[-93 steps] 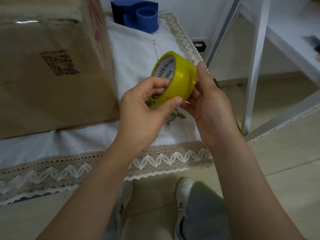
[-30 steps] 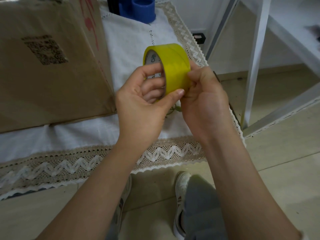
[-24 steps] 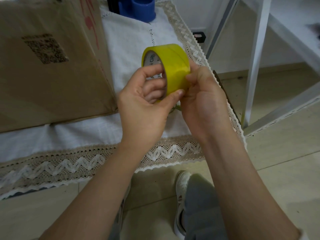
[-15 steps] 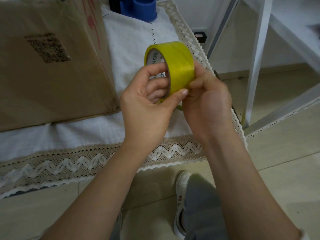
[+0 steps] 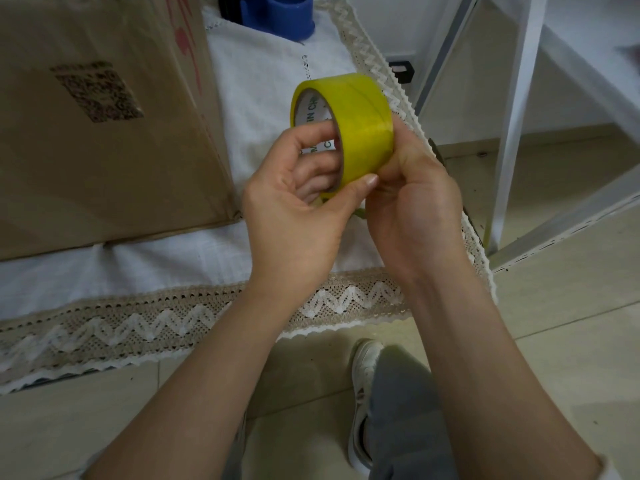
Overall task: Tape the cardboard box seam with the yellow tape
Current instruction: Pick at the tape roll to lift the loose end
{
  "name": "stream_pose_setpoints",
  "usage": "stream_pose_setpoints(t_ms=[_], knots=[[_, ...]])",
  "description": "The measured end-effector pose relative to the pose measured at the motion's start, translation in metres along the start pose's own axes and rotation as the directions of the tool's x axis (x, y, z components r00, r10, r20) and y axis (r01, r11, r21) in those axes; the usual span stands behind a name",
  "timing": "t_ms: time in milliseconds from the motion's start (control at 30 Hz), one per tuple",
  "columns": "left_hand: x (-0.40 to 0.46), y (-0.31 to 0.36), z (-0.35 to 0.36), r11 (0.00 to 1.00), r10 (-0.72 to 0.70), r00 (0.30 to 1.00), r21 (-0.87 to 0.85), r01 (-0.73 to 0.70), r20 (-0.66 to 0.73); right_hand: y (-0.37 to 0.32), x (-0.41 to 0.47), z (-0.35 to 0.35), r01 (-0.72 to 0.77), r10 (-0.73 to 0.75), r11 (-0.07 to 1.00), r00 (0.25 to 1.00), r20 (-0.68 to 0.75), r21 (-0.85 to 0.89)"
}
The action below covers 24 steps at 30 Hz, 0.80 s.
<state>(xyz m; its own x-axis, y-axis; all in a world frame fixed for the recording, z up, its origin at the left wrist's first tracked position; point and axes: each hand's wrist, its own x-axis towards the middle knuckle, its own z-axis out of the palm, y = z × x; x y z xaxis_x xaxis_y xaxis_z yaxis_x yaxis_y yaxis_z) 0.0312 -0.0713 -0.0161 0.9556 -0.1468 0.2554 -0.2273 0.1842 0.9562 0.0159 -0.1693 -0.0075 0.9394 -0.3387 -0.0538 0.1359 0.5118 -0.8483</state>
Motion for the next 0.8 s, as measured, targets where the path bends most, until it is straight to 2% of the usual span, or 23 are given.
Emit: stream_pose_setpoints(t_ms=[133, 233, 500, 600, 667, 700, 800], knots=[[0.0, 0.0, -0.001, 1.0, 0.0, 1.0, -0.011, 0.0, -0.001, -0.004, 0.0, 0.0, -0.03, 0.024, 0.994, 0.998, 0.06, 0.107], [0.001, -0.001, -0.001, 1.0, -0.008, 1.0, -0.015, 0.008, -0.007, -0.001, 0.002, 0.0, -0.036, 0.03, 0.995, 0.998, 0.063, 0.094], [0.002, -0.002, -0.003, 1.0, 0.0, 1.0, 0.004, 0.0, -0.007, -0.002, 0.003, -0.003, 0.007, -0.003, 0.999, 0.997, 0.083, -0.051], [0.005, -0.001, -0.007, 1.0, 0.019, 0.999, 0.011, -0.018, -0.04, -0.007, 0.0, -0.004, 0.057, -0.051, 0.981, 0.998, 0.041, -0.186], [0.009, 0.0, -0.011, 0.999, 0.042, 0.996, 0.026, -0.041, -0.074, -0.012, -0.004, -0.006, 0.178, -0.203, 0.914, 0.979, -0.033, -0.364], [0.01, 0.0, -0.012, 0.998, 0.055, 0.995, 0.038, -0.052, -0.082, -0.014, -0.006, -0.008, 0.252, -0.302, 0.849, 0.953, -0.035, -0.465], [0.01, -0.001, -0.014, 0.997, 0.065, 0.995, 0.058, -0.06, -0.078, -0.016, -0.007, -0.013, 0.369, -0.445, 0.661, 0.894, 0.054, -0.654]])
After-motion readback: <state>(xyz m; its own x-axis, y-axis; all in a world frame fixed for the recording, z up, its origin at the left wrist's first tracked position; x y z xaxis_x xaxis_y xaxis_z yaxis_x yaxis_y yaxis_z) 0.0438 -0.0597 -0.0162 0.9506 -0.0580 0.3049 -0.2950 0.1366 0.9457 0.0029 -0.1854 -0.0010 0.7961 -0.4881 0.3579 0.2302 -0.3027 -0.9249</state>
